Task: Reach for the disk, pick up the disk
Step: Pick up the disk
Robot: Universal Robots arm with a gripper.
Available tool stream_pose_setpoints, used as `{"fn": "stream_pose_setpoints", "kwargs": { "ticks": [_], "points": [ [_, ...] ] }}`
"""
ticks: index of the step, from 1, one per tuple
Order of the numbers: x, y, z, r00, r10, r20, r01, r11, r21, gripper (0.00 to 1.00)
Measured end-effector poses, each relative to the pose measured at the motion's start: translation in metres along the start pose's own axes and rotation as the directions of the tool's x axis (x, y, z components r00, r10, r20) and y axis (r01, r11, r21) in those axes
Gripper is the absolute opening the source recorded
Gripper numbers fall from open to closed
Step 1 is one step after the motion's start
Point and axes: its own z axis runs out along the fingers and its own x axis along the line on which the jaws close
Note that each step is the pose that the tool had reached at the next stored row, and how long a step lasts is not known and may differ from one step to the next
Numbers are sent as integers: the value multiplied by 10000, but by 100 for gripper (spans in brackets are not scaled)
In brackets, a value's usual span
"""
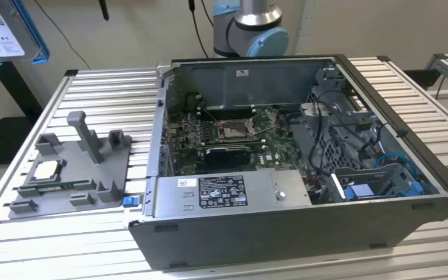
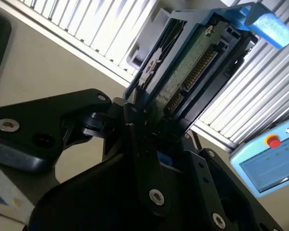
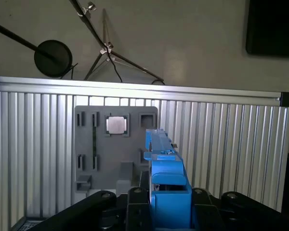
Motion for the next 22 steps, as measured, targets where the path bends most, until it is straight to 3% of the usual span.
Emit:
{"fn": "stream_pose_setpoints", "kwargs": {
  "ticks": [13,22],
  "points": [
    [5,-124,1,10000,0,0,0,10000,-3,0],
    [13,-391,5,10000,0,0,0,10000,-3,0]
  ]
}}
